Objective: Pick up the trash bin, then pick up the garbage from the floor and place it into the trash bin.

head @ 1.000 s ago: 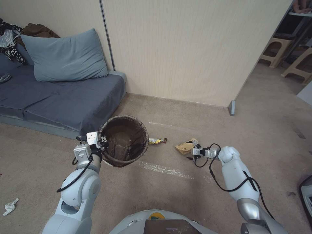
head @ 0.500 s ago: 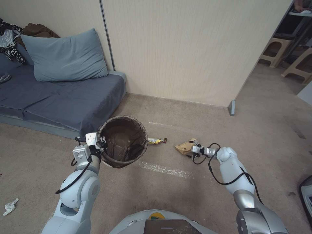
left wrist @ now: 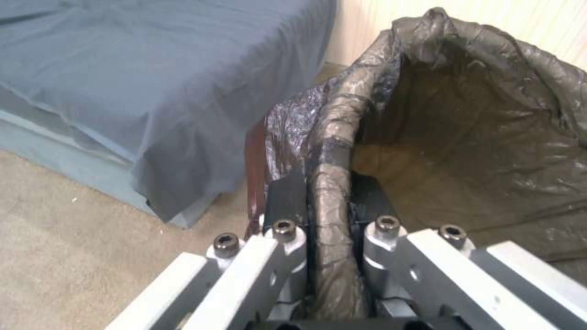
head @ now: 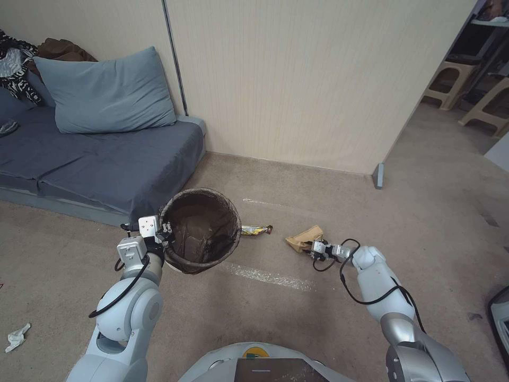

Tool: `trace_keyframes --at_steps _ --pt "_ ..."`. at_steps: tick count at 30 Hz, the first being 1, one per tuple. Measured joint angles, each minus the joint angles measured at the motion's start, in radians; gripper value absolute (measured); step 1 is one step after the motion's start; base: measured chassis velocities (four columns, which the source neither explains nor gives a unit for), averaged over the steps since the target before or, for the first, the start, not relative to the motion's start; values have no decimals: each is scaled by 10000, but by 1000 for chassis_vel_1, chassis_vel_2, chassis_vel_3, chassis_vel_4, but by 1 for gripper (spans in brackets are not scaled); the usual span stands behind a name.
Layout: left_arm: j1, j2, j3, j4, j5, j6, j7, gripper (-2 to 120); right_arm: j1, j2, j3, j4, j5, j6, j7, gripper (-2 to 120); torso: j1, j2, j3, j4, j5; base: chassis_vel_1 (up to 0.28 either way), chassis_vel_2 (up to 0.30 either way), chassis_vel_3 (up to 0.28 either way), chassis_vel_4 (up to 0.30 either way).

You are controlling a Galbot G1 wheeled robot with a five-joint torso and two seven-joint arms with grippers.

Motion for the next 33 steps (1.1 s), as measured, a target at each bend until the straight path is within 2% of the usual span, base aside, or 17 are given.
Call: trace_keyframes --at_steps 2,3,5,17,29,33 --pt "-10 6 -3 0 -4 0 -2 6 -3 5 -19 2 35 -13 8 11 0 0 0 0 1 0 0 0 0" --pt "-17 7 -7 0 -7 0 -5 6 -1 12 -34 6 58 -29 21 4 0 0 0 1 1 0 0 0 0" --pt "-23 6 -8 0 -10 0 -5 6 0 16 -39 7 66 -32 29 0 0 0 0 1 1 0 0 0 0" --pt "-124 29 45 92 -41 5 -6 6 -127 -33 -57 56 232 -16 157 0 0 0 0 1 1 0 0 0 0" --pt "-104 38 54 140 -41 7 -6 6 -312 81 -156 329 981 18 901 0 0 0 0 2 1 0 0 0 0" --pt "-92 51 29 207 -43 5 -5 6 -891 106 -60 1364 2665 190 1782 0 0 0 0 3 1 0 0 0 0"
